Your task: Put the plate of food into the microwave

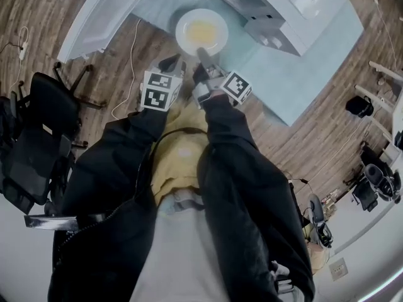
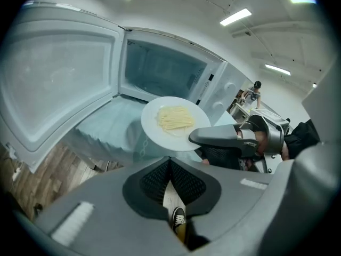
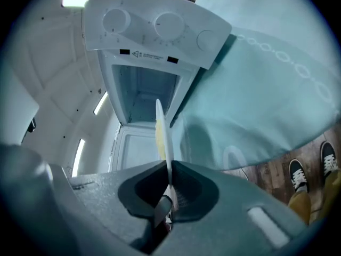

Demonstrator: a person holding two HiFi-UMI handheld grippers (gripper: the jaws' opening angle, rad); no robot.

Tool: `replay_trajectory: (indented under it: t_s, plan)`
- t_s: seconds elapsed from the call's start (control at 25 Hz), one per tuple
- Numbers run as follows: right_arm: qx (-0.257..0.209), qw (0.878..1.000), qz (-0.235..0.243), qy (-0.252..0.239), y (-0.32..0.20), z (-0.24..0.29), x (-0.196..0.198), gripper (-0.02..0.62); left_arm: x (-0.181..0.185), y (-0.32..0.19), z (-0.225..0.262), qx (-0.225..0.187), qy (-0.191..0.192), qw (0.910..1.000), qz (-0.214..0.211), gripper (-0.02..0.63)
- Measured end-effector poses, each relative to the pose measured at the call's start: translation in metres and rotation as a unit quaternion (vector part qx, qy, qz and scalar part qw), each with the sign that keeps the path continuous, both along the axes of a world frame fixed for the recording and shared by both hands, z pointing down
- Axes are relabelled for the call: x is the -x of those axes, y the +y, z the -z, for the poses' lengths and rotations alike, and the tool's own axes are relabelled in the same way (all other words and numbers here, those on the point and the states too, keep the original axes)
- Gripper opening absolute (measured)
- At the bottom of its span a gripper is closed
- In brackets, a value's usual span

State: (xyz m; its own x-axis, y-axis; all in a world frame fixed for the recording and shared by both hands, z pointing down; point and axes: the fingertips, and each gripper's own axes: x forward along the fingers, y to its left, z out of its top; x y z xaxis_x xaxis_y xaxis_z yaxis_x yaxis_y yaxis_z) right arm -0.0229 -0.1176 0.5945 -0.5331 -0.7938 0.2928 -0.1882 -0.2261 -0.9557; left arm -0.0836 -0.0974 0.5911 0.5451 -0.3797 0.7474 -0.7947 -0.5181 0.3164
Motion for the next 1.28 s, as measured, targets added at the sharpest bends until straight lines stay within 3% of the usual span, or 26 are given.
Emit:
replay_trajectory:
  t_s: [0.48, 1.04, 1.28]
  plan:
    - [-0.017, 1.0, -0.014, 0.007, -0.074, 0.004, 0.008, 0.014, 0.015, -0.057, 0.006, -0.012, 0.009, 0.9994, 0.031, -0.005]
    - [-0.018, 0.996, -0.086, -0.018, -0.151, -0.003, -0.017, 0.014, 0.011, -0.117, 0.012, -0.018, 0.024, 0.9962, 0.081, -0.005]
    - [-0.026, 0.991, -0.126, -0.041, -0.177, -0.009, -0.032, 0.014, 0.009, -0.122, 0.007, -0.015, 0.023, 0.996, 0.085, -0.005]
